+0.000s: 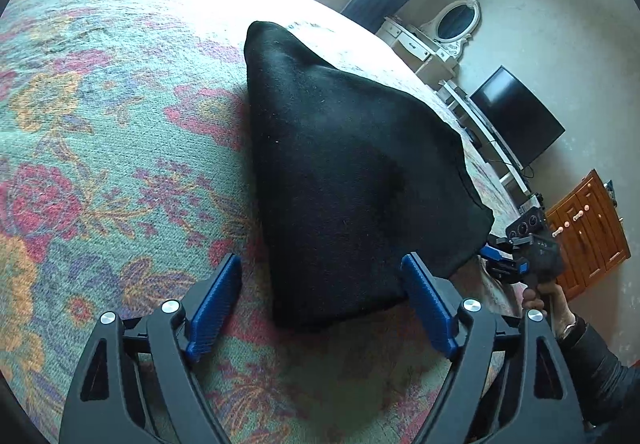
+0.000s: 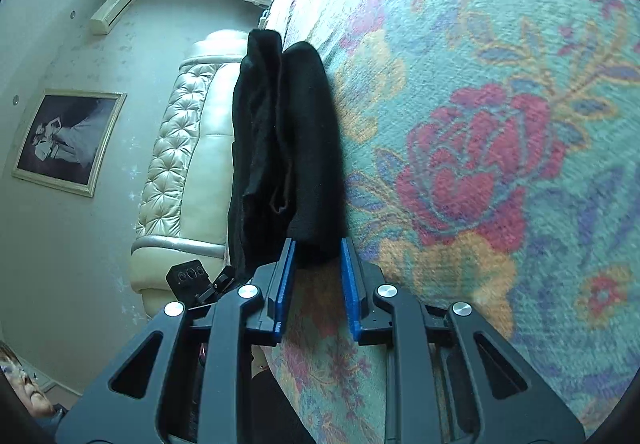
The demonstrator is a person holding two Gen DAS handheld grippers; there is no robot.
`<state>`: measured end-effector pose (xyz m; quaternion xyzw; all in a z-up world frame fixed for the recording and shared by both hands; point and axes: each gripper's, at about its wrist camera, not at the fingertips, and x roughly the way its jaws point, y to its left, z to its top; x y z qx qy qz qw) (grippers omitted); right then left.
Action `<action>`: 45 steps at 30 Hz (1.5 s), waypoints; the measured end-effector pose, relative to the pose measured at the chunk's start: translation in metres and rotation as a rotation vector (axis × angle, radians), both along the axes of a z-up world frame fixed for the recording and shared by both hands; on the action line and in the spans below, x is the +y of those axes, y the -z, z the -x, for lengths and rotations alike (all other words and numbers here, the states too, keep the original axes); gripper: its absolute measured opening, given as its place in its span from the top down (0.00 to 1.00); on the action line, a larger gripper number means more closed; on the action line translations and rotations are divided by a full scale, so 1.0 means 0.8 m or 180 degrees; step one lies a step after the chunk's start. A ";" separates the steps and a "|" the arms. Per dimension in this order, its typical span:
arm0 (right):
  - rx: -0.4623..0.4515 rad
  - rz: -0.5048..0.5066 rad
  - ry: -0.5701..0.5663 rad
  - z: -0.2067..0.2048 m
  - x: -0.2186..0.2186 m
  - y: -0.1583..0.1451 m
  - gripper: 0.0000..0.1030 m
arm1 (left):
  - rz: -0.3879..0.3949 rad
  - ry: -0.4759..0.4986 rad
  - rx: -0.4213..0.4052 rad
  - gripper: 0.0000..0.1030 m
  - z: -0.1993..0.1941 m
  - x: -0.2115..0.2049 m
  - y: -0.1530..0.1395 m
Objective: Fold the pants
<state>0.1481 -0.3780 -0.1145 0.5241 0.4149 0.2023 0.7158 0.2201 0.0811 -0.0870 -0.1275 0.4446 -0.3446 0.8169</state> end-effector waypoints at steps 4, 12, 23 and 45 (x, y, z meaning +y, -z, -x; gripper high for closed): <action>0.0118 0.0231 0.0206 0.040 -0.017 -0.013 0.74 | -0.0268 -0.0334 0.0048 0.17 0.019 0.002 -0.009; -0.0009 0.1820 0.0604 0.099 0.046 -0.099 0.12 | -0.1218 -0.0827 -0.0565 0.17 0.093 -0.019 -0.035; -0.0262 0.3172 0.0373 0.120 0.195 -0.111 0.11 | -0.1472 -0.1007 -0.0969 0.17 0.176 -0.048 -0.063; -0.0384 0.3246 0.0127 0.123 0.255 -0.118 0.11 | -0.1398 -0.0993 -0.0761 0.17 0.194 -0.059 -0.053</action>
